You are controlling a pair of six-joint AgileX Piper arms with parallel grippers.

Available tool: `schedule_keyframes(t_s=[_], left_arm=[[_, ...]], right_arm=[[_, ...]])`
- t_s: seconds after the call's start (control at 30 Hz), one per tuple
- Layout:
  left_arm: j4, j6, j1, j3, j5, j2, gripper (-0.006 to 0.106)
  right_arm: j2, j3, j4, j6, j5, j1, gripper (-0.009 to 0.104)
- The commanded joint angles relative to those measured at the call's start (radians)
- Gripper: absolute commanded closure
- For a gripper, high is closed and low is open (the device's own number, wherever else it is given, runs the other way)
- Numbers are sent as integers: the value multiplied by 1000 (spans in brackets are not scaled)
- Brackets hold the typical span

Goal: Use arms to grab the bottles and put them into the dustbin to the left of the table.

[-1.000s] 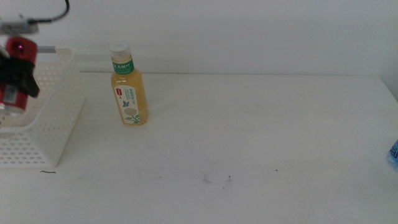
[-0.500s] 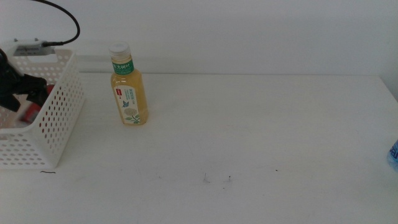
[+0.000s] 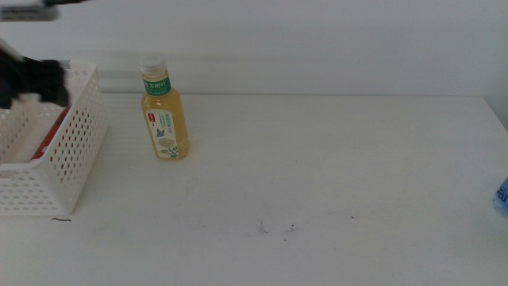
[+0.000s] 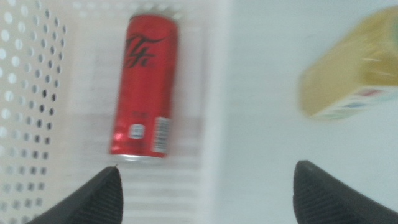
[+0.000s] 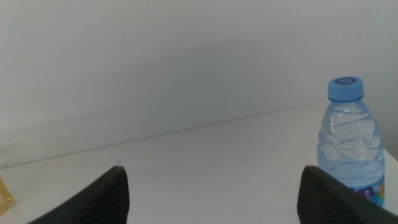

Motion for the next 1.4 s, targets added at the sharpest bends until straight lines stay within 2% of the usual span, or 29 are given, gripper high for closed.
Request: schedule_keyframes(t_s=[0.0, 0.1, 0.2, 0.33, 0.4, 0.47, 0.57, 0.63, 0.77, 0.9, 1.07, 1.13, 1.17, 1.33, 1.37], left_arm=[[149, -224, -119, 168, -157, -149, 7], [366, -510, -284, 366, -332, -289, 7], [658, -823, -405, 564, -544, -374, 7], [1075, -1294, -415, 791, -804, -376, 7], [1217, -1398, -390, 832, -871, -344, 7], [1266, -1406, -364, 835, -936, -289, 7], [1230, -1338, -322, 828, -1039, -206, 7], [1127, -1252, -296, 828, -1129, -157, 7], [1038, -1194, -288, 828, -1208, -127, 7], [1010, -1181, -288, 828, -1236, -131, 7], [1017, -1176, -288, 823, -1227, -131, 7], [901, -1100, -290, 823, -1229, -131, 7], [814, -1038, -300, 823, -1234, -131, 7], [249, -477, -357, 879, -1314, -131, 7], [168, -411, -376, 892, -1333, -129, 7]], right_arm=[[-5, 3, -6, -2, -9, -8, 7], [-5, 3, -6, -2, -9, -8, 7], [-5, 3, -6, -2, -9, -8, 7], [-5, 3, -6, -2, -9, -8, 7], [-5, 3, -6, -2, -9, -8, 7], [-5, 3, -6, -2, -9, -8, 7], [-5, 3, -6, -2, -9, -8, 7], [-5, 3, -6, -2, -9, -8, 7], [-5, 3, -6, -2, -9, -8, 7], [-5, 3, -6, -2, -9, -8, 7], [-5, 3, -6, -2, -9, -8, 7], [-5, 3, -6, -2, -9, -8, 7], [-5, 3, -6, -2, -9, -8, 7], [-5, 3, -6, -2, -9, -8, 7], [-5, 3, -6, -2, -9, -8, 7]])
